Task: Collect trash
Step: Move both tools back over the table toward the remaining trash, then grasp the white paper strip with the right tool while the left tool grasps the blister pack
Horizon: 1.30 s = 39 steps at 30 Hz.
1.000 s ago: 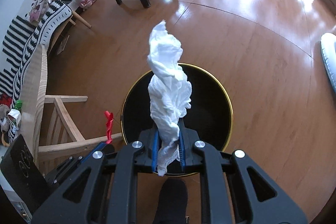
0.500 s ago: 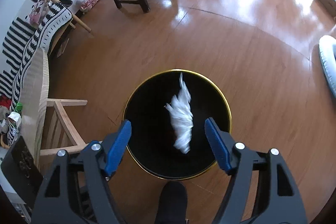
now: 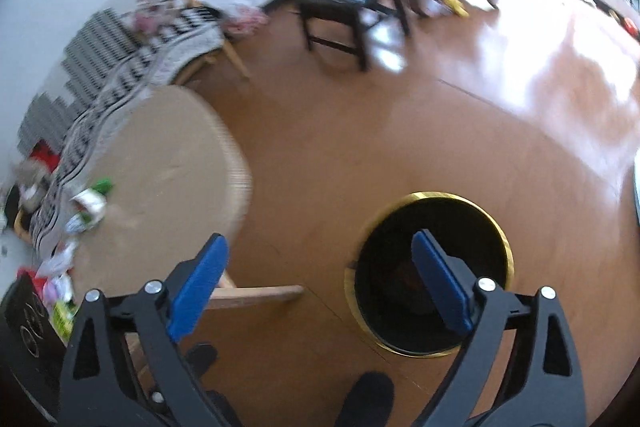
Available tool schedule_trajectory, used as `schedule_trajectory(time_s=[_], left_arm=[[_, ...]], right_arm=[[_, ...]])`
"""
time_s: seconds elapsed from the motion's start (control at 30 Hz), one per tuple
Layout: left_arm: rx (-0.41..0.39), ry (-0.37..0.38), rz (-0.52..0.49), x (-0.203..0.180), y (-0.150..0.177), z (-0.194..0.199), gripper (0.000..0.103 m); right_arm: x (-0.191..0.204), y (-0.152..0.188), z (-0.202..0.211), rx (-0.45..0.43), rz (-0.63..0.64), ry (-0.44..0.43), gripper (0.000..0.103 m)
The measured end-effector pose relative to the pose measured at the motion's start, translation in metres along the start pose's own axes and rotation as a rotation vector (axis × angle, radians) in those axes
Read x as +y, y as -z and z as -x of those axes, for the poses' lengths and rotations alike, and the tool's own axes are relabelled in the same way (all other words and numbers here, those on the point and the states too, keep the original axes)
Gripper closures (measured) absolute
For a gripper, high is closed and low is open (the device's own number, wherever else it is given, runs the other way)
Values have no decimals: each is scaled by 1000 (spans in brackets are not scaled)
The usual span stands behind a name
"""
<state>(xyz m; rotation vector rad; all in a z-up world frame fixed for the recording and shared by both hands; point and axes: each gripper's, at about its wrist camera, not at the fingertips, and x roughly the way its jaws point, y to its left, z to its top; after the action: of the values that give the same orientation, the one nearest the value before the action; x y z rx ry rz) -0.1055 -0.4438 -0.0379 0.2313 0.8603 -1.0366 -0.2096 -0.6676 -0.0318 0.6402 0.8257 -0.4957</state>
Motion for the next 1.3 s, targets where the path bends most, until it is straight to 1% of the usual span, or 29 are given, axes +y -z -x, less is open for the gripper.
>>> schedule_trajectory(time_s=[0.07,0.13,0.17,0.23,0.3,0.37,0.5,0.57,0.67,0.73,0.87,0.93,1.03,1.1,1.13,1.23,1.3], left_arm=[[-36,-63,20,29,3,32,13],[-56,-111,48,55,7,56,12],[-69,-152,73,75,12,73,12],[-87,-213,113,103,19,96,12],[-104,-276,167,139,33,125,12],[-117,-318,207,164,44,148,12],[-154,-432,293,224,77,202,12],[-162,-476,335,247,89,222,12],[-174,-525,433,292,118,255,12],[-178,-538,480,312,132,269,12],[-174,-552,527,343,146,284,12],[-171,-561,534,355,147,284,12],[-154,-579,526,369,142,273,12],[-142,-584,513,376,141,267,12],[-136,-590,506,380,140,264,12],[-138,-595,504,391,137,256,13],[-141,-586,503,398,134,251,13]], right_arm=[[37,1,4,-16,72,-29,11],[76,4,3,-21,137,-67,11],[93,5,1,-17,162,-87,11],[131,8,-4,-7,211,-130,11],[175,14,-12,12,276,-180,11],[214,24,-18,30,330,-221,11],[292,47,-30,65,438,-302,11],[328,61,-38,87,485,-339,11],[376,83,-51,126,544,-392,11],[397,92,-59,150,567,-420,11],[438,110,-81,213,599,-463,12],[446,115,-91,242,605,-469,15],[456,119,-112,298,585,-477,20],[463,121,-127,337,566,-480,25],[465,122,-134,351,558,-479,26],[468,122,-151,397,528,-483,35],[470,123,-161,430,507,-492,43]])
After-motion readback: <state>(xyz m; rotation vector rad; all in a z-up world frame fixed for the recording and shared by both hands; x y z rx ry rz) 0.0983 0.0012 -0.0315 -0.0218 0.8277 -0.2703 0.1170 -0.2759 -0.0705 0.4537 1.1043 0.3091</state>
